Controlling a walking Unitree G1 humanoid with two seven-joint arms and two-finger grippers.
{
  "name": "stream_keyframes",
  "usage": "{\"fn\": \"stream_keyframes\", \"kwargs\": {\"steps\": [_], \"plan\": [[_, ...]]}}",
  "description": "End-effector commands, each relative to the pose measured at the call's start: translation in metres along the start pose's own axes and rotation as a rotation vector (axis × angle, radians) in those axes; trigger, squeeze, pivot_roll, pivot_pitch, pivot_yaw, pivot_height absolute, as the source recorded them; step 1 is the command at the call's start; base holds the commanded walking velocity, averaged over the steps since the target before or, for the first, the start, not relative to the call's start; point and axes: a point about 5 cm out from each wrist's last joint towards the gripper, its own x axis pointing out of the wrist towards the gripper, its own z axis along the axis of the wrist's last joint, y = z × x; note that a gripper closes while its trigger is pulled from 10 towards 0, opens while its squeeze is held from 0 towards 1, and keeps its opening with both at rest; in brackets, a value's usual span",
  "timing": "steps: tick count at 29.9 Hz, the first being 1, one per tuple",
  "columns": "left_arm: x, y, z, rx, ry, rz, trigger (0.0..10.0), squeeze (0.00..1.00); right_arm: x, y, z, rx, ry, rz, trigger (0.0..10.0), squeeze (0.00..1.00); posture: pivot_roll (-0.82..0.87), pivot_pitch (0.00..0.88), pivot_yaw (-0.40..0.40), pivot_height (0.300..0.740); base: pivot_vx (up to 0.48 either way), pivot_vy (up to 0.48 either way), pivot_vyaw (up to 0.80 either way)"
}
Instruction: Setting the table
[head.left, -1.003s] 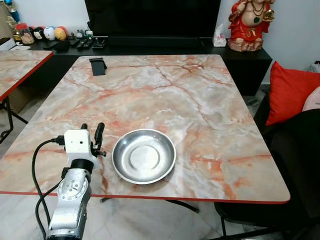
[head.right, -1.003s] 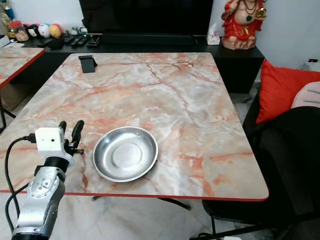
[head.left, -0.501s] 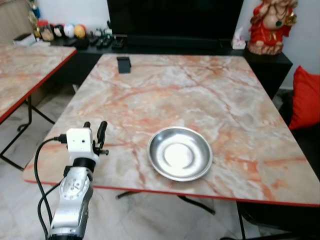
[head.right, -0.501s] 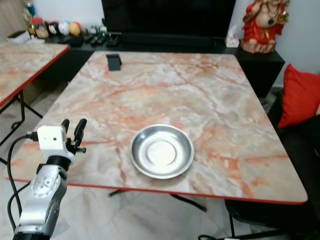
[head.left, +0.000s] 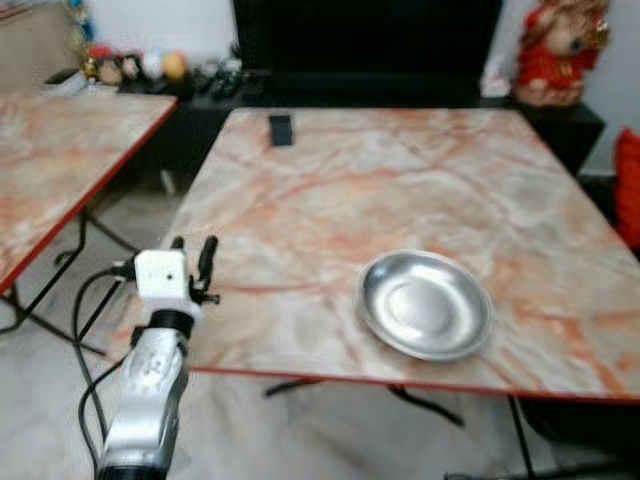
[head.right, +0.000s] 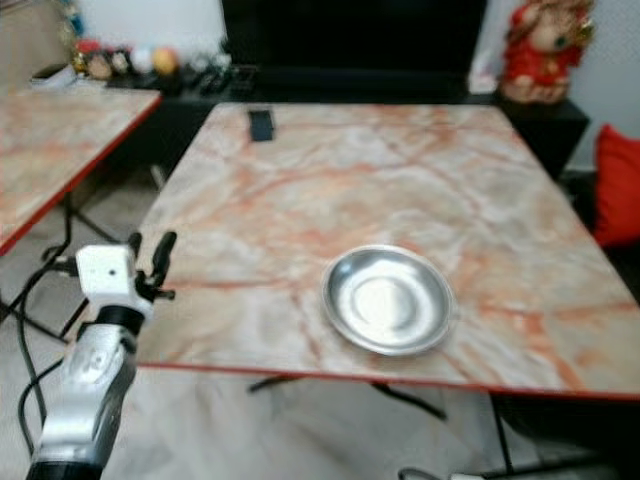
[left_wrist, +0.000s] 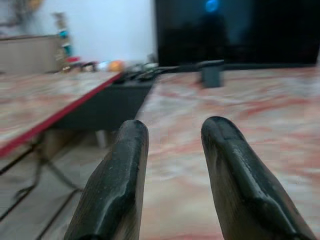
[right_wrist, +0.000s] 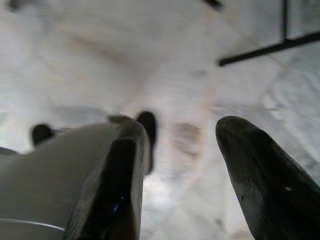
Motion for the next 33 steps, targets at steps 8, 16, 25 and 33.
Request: {"fn": "stream_keyframes", "kwargs": {"steps": [8, 16, 25, 33], "plan": [[-0.0007, -0.0104, -0.0015, -0.019, 0.006, -0.023, 10.0, 0.0, -0.0017, -0.0074, -0.002, 0.011, 0.004, -0.015, 10.0, 0.0, -0.02, 0.0, 0.018, 0.732, 0.0, 0.325, 0.0], [-0.0018, -0.0114, -0.002, -0.025, 0.009, -0.017, 10.0, 0.0, -0.0016, -0.0079, -0.0012, 0.004, 0.004, -0.016, 10.0, 0.0, -0.02, 0.0, 0.013, 0.732, 0.0, 0.326, 0.0], [-0.0036, -0.0122, -0.0027, -0.025, 0.014, -0.014, 10.0, 0.0, -0.0016, -0.008, -0.0005, -0.013, 0.0, -0.012, 10.0, 0.0, -0.02, 0.0, 0.014, 0.732, 0.0, 0.325, 0.21], [-0.0039, -0.0121, -0.0033, -0.025, 0.018, -0.013, 10.0, 0.0, -0.0017, -0.0079, -0.0008, 0.015, -0.004, -0.012, 10.0, 0.0, -0.02, 0.0, 0.019, 0.732, 0.0, 0.325, 0.42]]}}
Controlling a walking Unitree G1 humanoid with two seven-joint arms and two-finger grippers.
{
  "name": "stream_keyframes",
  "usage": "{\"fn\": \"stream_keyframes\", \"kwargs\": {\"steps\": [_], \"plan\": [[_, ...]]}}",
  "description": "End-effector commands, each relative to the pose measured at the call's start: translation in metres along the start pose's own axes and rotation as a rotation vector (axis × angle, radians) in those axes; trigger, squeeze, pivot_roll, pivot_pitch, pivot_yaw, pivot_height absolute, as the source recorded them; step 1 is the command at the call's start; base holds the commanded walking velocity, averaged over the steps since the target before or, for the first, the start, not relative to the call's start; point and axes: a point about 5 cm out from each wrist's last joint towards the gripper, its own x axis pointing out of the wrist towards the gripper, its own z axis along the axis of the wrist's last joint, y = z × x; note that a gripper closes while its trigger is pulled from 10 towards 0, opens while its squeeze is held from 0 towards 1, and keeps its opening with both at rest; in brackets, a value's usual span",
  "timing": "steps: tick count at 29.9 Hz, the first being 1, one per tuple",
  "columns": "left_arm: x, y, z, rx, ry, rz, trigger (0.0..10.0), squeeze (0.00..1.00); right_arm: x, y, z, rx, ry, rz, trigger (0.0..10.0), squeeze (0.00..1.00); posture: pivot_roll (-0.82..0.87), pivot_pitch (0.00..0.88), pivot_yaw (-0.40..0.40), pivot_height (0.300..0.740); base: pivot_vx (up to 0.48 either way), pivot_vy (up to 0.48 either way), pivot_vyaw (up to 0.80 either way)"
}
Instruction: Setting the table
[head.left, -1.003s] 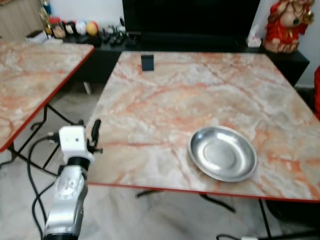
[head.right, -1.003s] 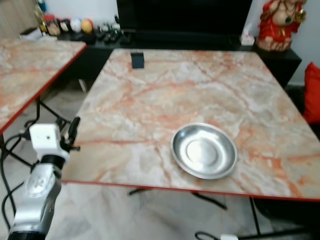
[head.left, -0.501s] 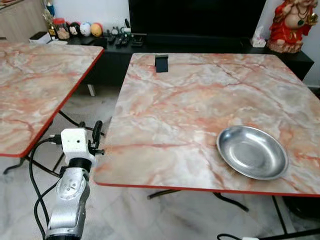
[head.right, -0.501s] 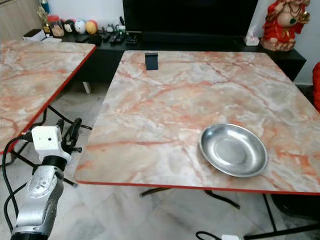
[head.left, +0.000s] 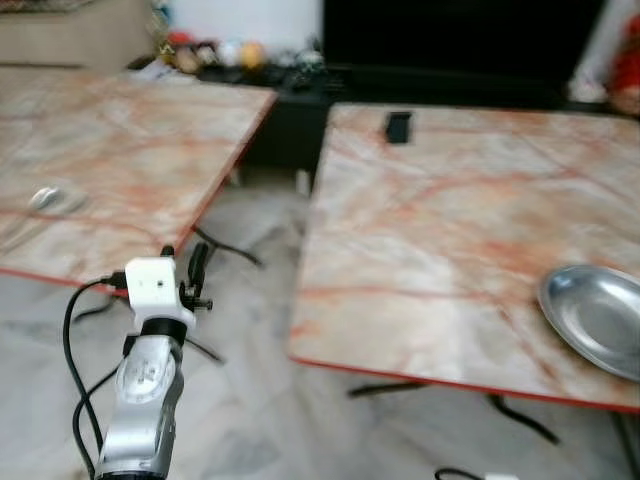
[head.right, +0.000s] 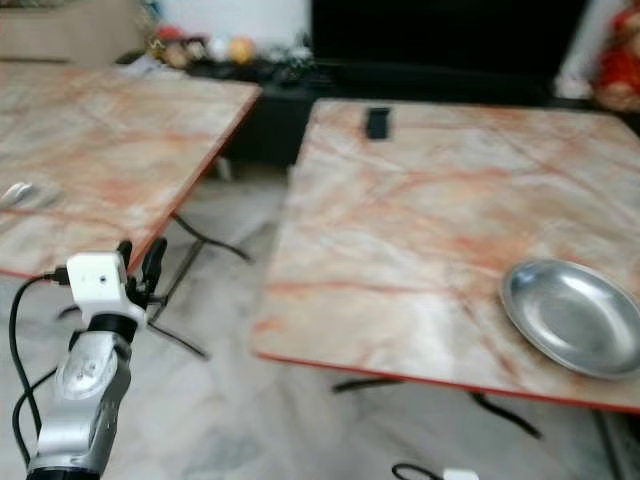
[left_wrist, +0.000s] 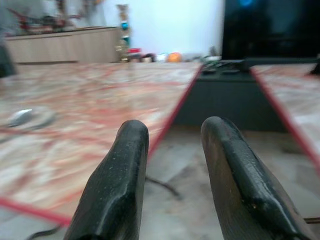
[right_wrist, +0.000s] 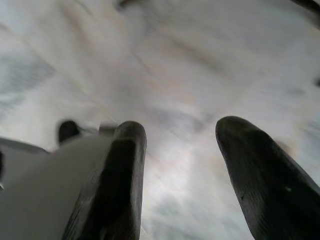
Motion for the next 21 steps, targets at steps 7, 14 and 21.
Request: {"fn": "stream_keyframes", "kwargs": {"steps": [7, 14, 21], "plan": [[0.0016, -0.0065, 0.002, 0.005, -0.002, -0.026, 10.0, 0.0, -0.003, -0.0034, -0.0102, 0.046, 0.021, -0.018, 10.0, 0.0, -0.03, 0.0, 0.02, 0.732, 0.0, 0.327, 0.0], [0.0015, -0.0058, 0.0023, 0.01, -0.002, -0.027, 10.0, 0.0, -0.0028, -0.003, -0.0095, 0.048, 0.019, -0.018, 10.0, 0.0, -0.02, 0.0, 0.019, 0.732, 0.0, 0.324, 0.0], [0.0017, -0.0051, 0.0035, 0.017, -0.006, -0.032, 10.0, 0.0, -0.0026, -0.0023, -0.0093, 0.053, 0.018, -0.015, 10.0, 0.0, -0.02, 0.0, 0.021, 0.732, 0.0, 0.326, 0.0]]}}
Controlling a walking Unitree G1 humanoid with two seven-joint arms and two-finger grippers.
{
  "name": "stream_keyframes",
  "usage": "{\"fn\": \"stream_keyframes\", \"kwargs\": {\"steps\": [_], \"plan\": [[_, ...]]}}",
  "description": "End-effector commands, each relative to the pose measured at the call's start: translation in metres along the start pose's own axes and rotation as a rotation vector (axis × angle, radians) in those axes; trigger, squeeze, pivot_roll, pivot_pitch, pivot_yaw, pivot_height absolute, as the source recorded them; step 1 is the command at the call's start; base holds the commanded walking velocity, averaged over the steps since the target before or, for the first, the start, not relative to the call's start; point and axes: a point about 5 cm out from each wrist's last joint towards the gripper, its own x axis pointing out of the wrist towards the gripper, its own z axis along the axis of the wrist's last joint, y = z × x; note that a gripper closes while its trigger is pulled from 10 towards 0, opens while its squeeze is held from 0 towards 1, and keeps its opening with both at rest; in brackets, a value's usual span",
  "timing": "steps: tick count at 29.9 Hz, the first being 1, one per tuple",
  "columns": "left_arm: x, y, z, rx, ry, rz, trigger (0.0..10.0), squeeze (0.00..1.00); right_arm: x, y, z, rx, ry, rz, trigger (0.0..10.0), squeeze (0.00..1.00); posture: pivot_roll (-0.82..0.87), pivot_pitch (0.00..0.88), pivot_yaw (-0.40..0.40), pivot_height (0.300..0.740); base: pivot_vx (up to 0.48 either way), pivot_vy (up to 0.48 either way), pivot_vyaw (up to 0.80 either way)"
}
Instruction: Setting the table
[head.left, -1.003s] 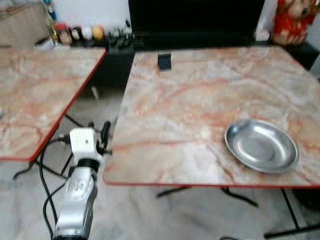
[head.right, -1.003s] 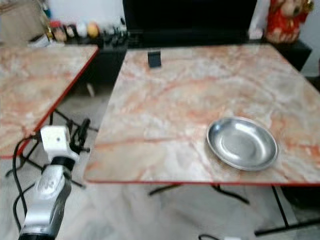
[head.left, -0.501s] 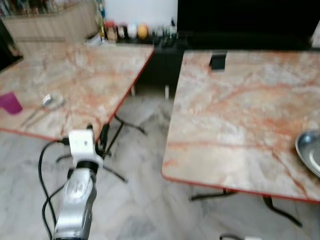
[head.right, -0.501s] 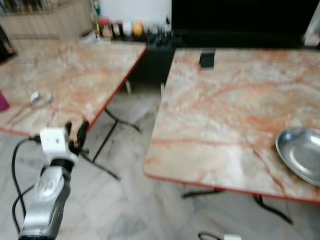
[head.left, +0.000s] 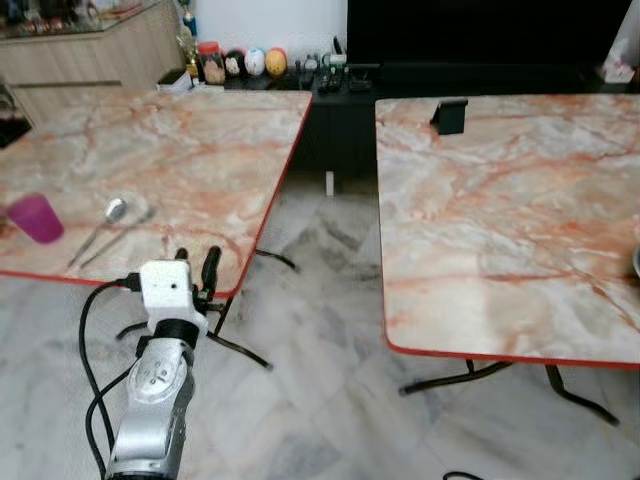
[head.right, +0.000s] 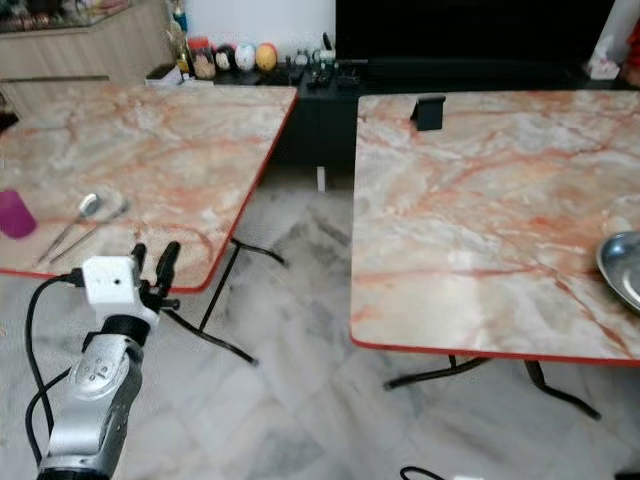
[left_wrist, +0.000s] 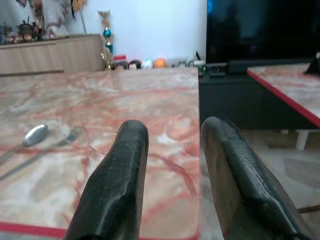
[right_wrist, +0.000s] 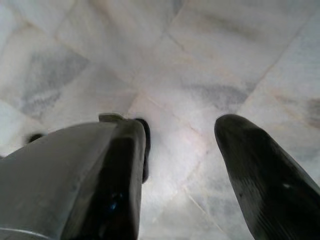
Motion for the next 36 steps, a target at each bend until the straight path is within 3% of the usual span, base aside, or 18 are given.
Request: {"fn": "stream_keyframes", "kwargs": {"steps": [1, 36], "plan": [[-0.0015, 0.0089, 0.001, 0.029, 0.001, 0.015, 10.0, 0.0, 0.0013, 0.0065, 0.0021, 0.017, -0.011, 0.015, 10.0, 0.0, -0.02, 0.0, 0.023, 0.732, 0.0, 0.326, 0.0], [0.002, 0.0092, 0.0023, 0.038, -0.006, 0.005, 10.0, 0.0, 0.0017, 0.0073, 0.0029, 0.023, -0.011, 0.011, 10.0, 0.0, -0.03, 0.0, 0.027, 0.732, 0.0, 0.326, 0.0]]}}
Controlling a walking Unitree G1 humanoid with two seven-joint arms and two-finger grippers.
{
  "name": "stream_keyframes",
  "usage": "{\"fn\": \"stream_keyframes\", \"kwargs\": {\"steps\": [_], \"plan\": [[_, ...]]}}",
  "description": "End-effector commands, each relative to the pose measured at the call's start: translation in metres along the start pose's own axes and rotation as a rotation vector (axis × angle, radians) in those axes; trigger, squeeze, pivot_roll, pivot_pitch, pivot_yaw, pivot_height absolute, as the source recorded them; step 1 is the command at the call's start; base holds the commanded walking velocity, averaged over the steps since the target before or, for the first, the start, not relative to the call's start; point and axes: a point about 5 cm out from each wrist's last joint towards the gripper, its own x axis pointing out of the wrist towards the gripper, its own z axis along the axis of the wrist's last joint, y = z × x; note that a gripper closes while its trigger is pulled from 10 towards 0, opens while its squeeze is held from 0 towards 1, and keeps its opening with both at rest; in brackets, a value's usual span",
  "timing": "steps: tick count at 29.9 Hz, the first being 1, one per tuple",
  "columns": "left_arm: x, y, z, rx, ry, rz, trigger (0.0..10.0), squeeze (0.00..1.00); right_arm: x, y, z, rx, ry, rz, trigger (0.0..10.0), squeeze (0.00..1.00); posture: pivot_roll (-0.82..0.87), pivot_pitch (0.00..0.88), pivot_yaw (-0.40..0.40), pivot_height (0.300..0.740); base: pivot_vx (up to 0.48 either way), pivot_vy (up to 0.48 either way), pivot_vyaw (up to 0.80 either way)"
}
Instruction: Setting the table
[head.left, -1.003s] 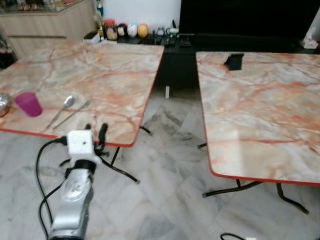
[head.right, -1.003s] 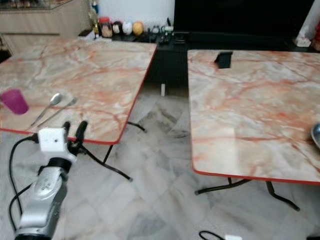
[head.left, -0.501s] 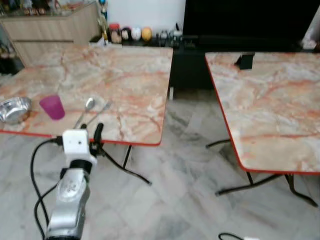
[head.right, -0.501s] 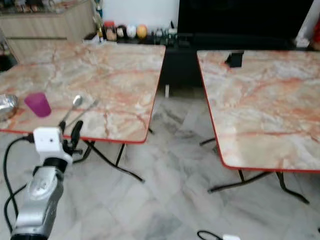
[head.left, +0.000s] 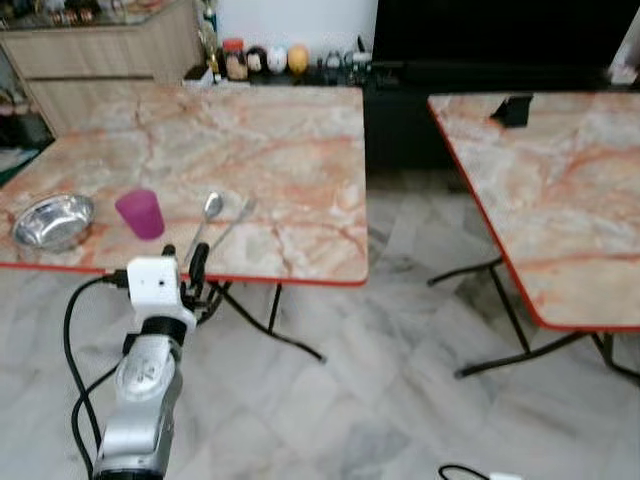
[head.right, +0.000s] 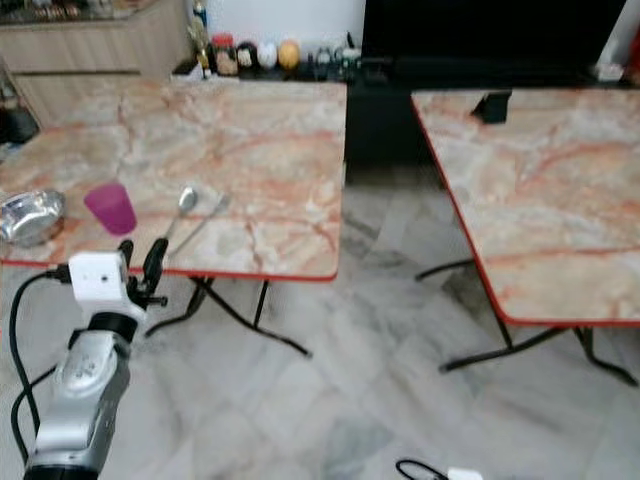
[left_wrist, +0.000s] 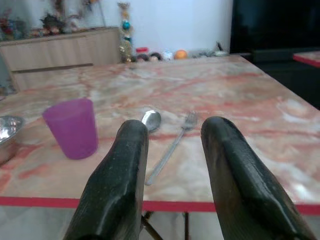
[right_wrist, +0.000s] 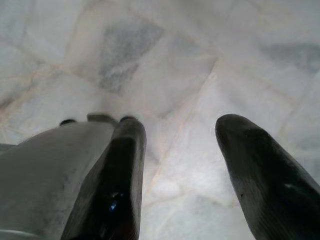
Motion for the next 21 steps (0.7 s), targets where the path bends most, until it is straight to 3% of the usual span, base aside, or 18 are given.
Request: {"fn": "stream_keyframes", "kwargs": {"steps": [1, 21], "plan": [[0.0021, 0.0052, 0.0039, 0.023, -0.015, 0.005, 10.0, 0.0, 0.0008, 0.0031, 0.0017, 0.015, -0.009, 0.004, 10.0, 0.0, -0.03, 0.0, 0.027, 0.732, 0.0, 0.326, 0.0], [0.0056, 0.0065, 0.0064, 0.026, -0.025, 0.013, 10.0, 0.0, 0.0013, 0.0035, 0.0032, 0.022, -0.013, -0.003, 10.0, 0.0, -0.02, 0.0, 0.024, 0.732, 0.0, 0.326, 0.0]]}}
